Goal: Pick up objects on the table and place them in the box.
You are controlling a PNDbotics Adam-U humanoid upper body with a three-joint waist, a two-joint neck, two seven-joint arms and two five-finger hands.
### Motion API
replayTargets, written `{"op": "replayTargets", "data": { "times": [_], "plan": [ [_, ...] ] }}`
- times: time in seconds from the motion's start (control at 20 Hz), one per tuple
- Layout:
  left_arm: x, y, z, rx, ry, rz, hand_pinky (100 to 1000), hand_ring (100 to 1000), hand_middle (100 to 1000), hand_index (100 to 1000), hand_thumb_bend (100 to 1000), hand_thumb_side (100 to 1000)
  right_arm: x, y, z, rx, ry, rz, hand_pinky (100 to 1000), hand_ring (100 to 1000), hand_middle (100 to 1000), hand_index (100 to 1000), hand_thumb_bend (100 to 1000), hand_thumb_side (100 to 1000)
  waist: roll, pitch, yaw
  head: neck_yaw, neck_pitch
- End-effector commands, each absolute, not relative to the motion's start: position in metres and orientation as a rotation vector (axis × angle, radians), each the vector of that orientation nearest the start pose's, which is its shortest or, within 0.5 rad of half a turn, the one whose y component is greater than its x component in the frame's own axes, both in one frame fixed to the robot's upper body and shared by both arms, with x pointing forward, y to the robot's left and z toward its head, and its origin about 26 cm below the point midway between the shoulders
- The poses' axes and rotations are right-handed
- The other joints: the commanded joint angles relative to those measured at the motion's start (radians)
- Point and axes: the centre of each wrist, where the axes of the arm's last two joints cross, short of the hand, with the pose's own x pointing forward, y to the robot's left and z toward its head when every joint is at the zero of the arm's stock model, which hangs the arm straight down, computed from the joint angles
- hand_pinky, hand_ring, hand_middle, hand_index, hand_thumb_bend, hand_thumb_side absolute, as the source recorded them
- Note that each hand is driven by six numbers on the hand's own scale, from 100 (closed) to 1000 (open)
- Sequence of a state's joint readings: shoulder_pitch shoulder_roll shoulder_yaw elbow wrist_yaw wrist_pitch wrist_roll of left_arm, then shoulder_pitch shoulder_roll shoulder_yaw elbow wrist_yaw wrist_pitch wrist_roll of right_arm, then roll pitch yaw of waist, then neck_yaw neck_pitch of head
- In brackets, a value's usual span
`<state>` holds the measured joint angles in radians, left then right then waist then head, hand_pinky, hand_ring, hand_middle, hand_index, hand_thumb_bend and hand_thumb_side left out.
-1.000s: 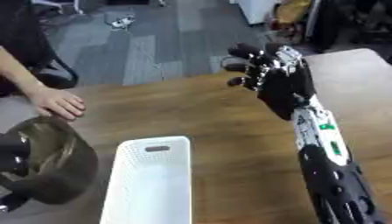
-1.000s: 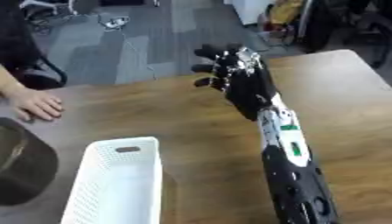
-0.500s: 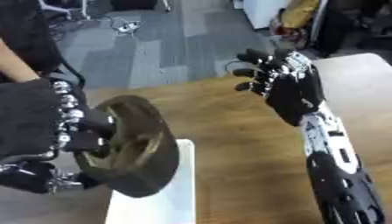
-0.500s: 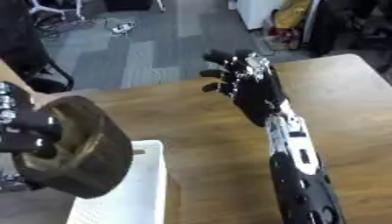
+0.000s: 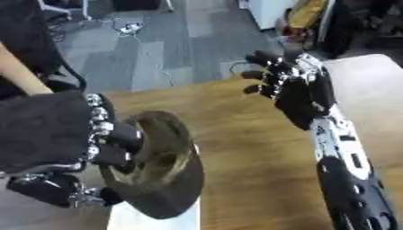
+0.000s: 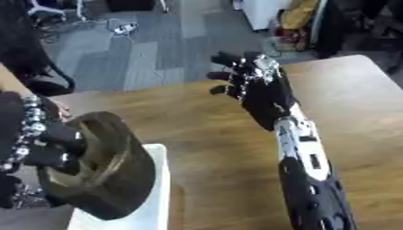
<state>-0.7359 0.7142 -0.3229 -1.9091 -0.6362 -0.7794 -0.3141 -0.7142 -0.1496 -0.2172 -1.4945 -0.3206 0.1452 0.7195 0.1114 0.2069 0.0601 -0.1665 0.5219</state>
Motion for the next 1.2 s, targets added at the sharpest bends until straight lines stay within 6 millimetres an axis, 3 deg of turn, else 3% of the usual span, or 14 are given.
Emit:
{"op": "replayTargets", "data": {
  "times": [0.05, 0.45, 0.9, 1.0, 1.05, 1.1, 1.15, 1.2],
  "plan": [
    [0.323, 0.221, 0.303, -0.601, 1.925, 1.956, 100, 100, 100, 318, 100, 254, 0.410, -0.250, 0.229, 0.718, -2.036, 0.659, 726, 832, 909, 920, 100, 1000, -0.006, -0.013, 0.003, 0.001, -0.011],
    [0.337, 0.237, 0.278, -0.691, 1.925, 2.045, 100, 100, 100, 316, 100, 253, 0.410, -0.243, 0.236, 0.745, -2.055, 0.674, 726, 832, 909, 920, 100, 1000, -0.020, 0.011, -0.009, 0.011, -0.034],
    [0.353, 0.236, 0.246, -0.719, 1.875, 2.106, 100, 100, 100, 319, 100, 251, 0.413, -0.234, 0.247, 0.770, -2.084, 0.705, 726, 832, 909, 920, 100, 1000, -0.038, 0.042, -0.031, 0.019, -0.041],
    [0.355, 0.236, 0.242, -0.718, 1.865, 2.115, 100, 100, 100, 330, 100, 250, 0.413, -0.233, 0.247, 0.769, -2.086, 0.706, 726, 832, 909, 920, 100, 1000, -0.039, 0.044, -0.031, 0.018, -0.040],
    [0.356, 0.236, 0.241, -0.718, 1.861, 2.118, 100, 100, 100, 378, 100, 245, 0.413, -0.234, 0.247, 0.768, -2.086, 0.706, 726, 832, 909, 920, 100, 1000, -0.039, 0.044, -0.031, 0.018, -0.040],
    [0.357, 0.236, 0.239, -0.719, 1.850, 2.128, 100, 100, 200, 524, 100, 254, 0.413, -0.234, 0.247, 0.767, -2.087, 0.704, 726, 832, 909, 920, 100, 1000, -0.039, 0.043, -0.031, 0.018, -0.039],
    [0.358, 0.236, 0.238, -0.723, 1.820, 2.152, 100, 100, 409, 691, 100, 280, 0.413, -0.234, 0.247, 0.767, -2.087, 0.703, 727, 832, 909, 920, 100, 1000, -0.039, 0.043, -0.030, 0.017, -0.038],
    [0.358, 0.237, 0.236, -0.724, 1.775, 2.185, 100, 100, 567, 799, 100, 574, 0.413, -0.235, 0.246, 0.766, -2.086, 0.703, 727, 832, 909, 920, 100, 1000, -0.039, 0.043, -0.030, 0.017, -0.037]
  ]
}}
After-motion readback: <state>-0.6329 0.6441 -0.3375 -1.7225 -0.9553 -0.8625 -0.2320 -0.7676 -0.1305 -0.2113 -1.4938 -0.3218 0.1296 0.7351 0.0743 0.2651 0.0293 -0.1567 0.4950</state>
